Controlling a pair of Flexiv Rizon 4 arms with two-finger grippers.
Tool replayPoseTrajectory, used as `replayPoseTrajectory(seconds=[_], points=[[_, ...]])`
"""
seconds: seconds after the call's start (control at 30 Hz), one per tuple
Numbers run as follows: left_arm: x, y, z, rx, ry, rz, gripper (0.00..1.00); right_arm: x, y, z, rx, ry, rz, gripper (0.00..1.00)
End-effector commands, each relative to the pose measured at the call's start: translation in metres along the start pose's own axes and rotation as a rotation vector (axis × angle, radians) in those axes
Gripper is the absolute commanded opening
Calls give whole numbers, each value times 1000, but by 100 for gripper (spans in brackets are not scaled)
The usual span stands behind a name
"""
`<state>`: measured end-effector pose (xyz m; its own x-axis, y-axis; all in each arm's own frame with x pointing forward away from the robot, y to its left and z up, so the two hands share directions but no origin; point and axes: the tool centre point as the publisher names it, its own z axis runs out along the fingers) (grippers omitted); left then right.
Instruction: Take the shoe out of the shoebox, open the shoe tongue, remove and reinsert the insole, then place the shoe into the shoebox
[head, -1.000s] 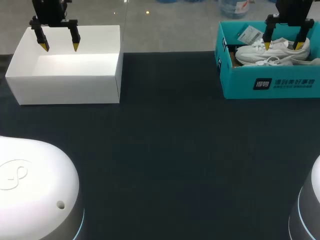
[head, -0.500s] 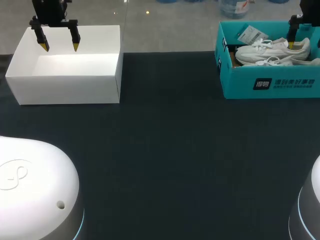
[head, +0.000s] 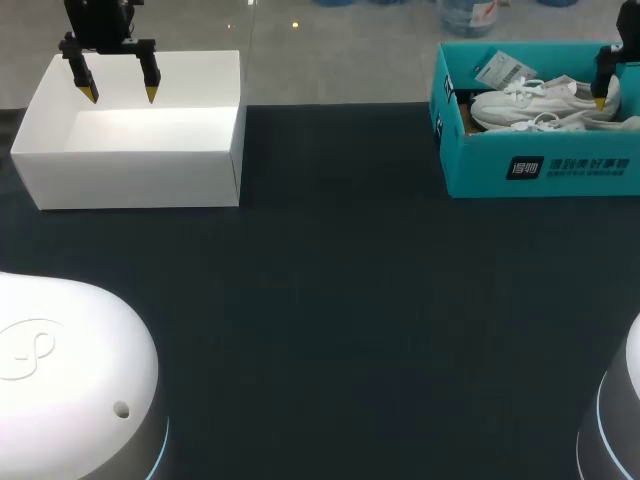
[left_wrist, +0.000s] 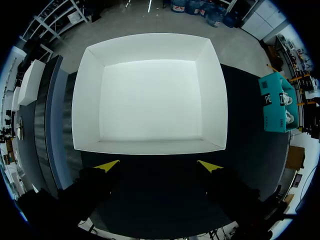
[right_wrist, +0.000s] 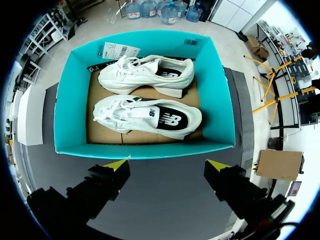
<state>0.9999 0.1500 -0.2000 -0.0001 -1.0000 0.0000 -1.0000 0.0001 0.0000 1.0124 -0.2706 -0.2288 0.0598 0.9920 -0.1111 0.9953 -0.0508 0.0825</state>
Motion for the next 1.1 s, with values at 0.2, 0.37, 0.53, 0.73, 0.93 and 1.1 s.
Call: replayPoseTrajectory(seconds=[0.2,0.37,0.53,0.73,0.93,1.1], points=[[0,0,0,0,0,0,100,-17,18,8,-9,-14,-25,100],[0,0,0,0,0,0,100,-28,31,20,-6,1,-17,100],[0,0,0,0,0,0,100,-37,36,39,16,12,6,100],[0,0,0,0,0,0,100,-38,41,60,38,5,-4,100],[0,0,0,0,0,0,100,-40,41,78,15,22,-11,100],[0,0,0,0,0,0,100,-46,45,95,1,23,-30,100]])
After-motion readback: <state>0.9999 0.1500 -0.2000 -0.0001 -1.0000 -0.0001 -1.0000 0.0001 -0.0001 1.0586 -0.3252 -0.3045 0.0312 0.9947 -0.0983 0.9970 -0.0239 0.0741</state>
